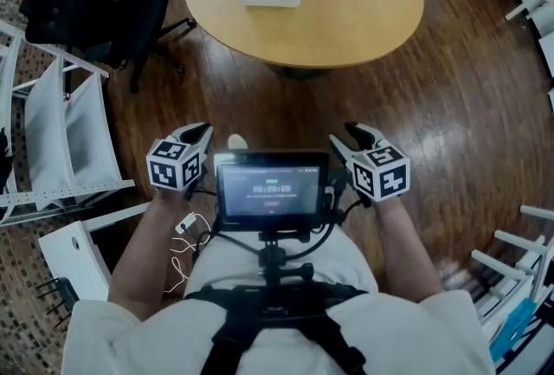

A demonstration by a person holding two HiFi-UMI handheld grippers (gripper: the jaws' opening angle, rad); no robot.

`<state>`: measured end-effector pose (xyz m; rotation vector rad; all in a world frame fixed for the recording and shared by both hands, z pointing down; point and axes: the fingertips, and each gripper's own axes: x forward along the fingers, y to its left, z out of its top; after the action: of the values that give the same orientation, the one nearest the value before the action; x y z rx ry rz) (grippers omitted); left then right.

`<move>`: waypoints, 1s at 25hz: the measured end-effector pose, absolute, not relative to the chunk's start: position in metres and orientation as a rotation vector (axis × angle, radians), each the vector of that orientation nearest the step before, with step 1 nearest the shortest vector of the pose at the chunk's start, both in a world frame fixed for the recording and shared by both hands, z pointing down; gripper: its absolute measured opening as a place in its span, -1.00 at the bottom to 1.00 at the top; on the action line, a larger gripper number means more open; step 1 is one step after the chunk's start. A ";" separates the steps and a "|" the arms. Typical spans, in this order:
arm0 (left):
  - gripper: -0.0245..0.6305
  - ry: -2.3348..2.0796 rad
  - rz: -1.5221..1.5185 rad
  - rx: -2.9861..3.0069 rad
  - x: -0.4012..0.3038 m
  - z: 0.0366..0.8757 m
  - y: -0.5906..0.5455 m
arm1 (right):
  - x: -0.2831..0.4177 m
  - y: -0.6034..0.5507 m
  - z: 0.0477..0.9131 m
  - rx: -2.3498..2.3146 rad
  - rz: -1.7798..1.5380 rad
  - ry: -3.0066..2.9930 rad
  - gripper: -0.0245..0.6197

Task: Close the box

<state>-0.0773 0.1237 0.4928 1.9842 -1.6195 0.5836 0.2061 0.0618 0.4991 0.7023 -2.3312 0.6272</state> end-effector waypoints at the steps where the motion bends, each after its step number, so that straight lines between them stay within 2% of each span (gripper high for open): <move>1: -0.87 -1.613 0.596 1.990 -0.076 0.493 0.123 | 0.206 0.063 0.499 0.705 0.631 -2.333 -0.34; 25: -0.87 -1.614 0.623 2.025 -0.077 0.485 0.114 | 0.204 0.071 0.502 0.680 0.617 -2.320 -0.34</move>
<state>-0.0769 0.1144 0.4848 2.0246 -1.6141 0.6226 0.2037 0.0713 0.5018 0.6803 -2.3197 0.6166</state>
